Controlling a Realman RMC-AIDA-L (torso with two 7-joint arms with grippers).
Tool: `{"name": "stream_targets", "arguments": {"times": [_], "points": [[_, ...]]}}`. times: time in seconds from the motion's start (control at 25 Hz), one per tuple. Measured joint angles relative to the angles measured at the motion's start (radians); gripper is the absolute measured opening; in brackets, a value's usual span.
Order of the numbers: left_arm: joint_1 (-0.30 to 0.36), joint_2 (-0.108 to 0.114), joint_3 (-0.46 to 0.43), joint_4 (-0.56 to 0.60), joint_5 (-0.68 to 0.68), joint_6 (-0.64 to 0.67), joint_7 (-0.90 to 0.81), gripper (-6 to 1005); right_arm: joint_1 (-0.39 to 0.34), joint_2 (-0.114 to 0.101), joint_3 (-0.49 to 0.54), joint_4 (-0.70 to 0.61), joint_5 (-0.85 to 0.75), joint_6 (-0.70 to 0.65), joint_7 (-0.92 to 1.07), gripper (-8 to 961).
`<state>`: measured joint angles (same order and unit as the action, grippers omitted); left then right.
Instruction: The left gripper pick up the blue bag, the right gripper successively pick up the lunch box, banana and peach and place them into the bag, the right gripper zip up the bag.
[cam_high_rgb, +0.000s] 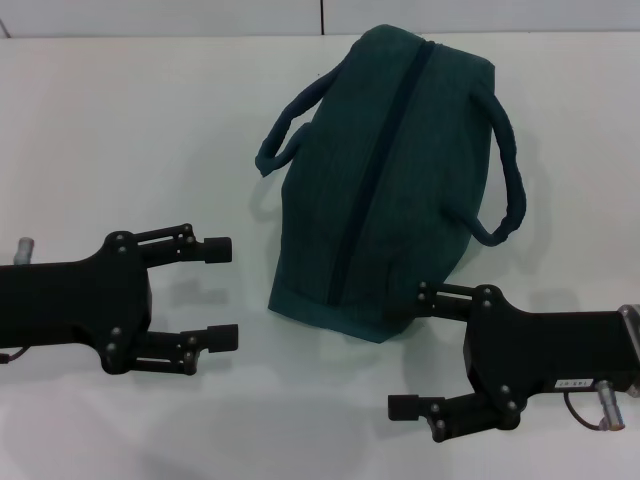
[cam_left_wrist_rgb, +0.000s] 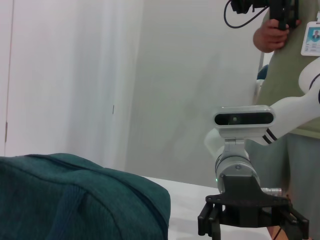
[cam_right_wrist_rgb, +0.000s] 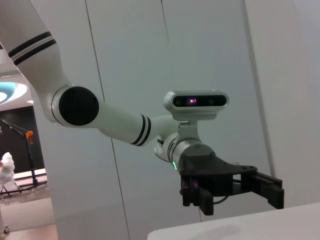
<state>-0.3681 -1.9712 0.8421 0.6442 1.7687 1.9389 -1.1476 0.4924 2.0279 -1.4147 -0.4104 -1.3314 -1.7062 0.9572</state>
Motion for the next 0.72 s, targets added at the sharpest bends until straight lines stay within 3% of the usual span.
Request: {"name": "stream_targets", "arguments": {"times": [0.72], "points": [[0.004, 0.0, 0.0, 0.0, 0.0, 0.002, 0.001, 863, -0.005, 0.0, 0.0, 0.004, 0.0, -0.006, 0.001, 877]]}}
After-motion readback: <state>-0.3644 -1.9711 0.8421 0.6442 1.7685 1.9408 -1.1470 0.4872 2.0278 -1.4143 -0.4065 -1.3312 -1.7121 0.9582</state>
